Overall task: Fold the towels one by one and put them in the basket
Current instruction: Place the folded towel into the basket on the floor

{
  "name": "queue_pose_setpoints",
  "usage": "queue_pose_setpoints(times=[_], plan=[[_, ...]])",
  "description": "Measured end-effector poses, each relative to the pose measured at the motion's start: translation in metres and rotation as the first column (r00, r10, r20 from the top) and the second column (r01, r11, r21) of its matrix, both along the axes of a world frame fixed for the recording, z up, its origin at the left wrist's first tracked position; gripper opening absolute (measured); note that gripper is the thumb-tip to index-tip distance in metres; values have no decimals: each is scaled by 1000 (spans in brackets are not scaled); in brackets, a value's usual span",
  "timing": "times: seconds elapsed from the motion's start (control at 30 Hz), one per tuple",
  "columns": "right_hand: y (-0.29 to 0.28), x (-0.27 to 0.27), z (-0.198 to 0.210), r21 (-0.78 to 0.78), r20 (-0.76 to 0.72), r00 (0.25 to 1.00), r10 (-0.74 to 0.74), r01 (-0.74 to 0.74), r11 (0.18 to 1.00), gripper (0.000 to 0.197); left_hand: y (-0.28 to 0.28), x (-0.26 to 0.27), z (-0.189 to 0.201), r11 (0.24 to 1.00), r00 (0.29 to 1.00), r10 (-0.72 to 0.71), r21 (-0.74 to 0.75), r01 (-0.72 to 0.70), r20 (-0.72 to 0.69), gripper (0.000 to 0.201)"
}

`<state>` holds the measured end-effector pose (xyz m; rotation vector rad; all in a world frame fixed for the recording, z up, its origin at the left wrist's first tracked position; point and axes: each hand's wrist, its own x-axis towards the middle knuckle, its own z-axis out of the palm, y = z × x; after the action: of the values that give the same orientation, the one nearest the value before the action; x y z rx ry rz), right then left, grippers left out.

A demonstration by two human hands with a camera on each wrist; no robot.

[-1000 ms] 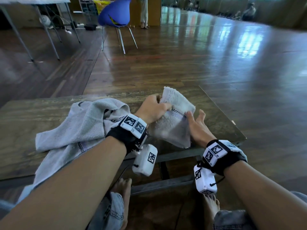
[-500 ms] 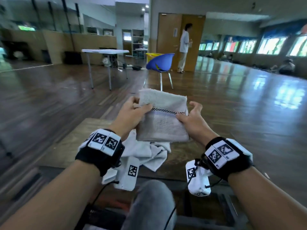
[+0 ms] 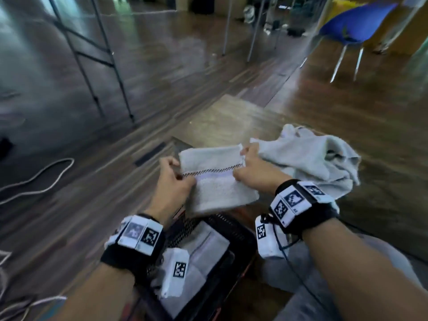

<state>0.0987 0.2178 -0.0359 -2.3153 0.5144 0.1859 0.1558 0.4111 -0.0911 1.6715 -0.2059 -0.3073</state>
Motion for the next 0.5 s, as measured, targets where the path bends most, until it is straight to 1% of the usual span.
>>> queue_pose_setpoints(times=[0.07,0.13,0.23,0.3,0.4,0.47,0.5], plan=[[14,13,-39,31,-96,992,86,-83,996,44,18,-6,-45,996,995,88,31,-86,-52,33],[29,19,-80,72,-169,979,117,-106,992,37,34,-16,-88,986,974,155,79,-144,-163,32],[56,16,-144,83,-330,931,157,-136,987,33,54,-38,-150,968,915,200,218,-128,-350,21],[75,8,-184,85,-412,896,165,-142,986,36,62,-52,-188,942,873,237,320,-100,-426,20],[96,-7,-230,150,-484,858,173,-113,982,36,69,-67,-229,900,810,297,431,-61,-506,14],[105,-13,-252,217,-497,850,174,-73,973,40,72,-72,-249,864,758,367,499,-64,-540,21],[105,-15,-255,242,-490,856,165,-48,969,43,71,-72,-252,851,740,389,522,-60,-549,23]])
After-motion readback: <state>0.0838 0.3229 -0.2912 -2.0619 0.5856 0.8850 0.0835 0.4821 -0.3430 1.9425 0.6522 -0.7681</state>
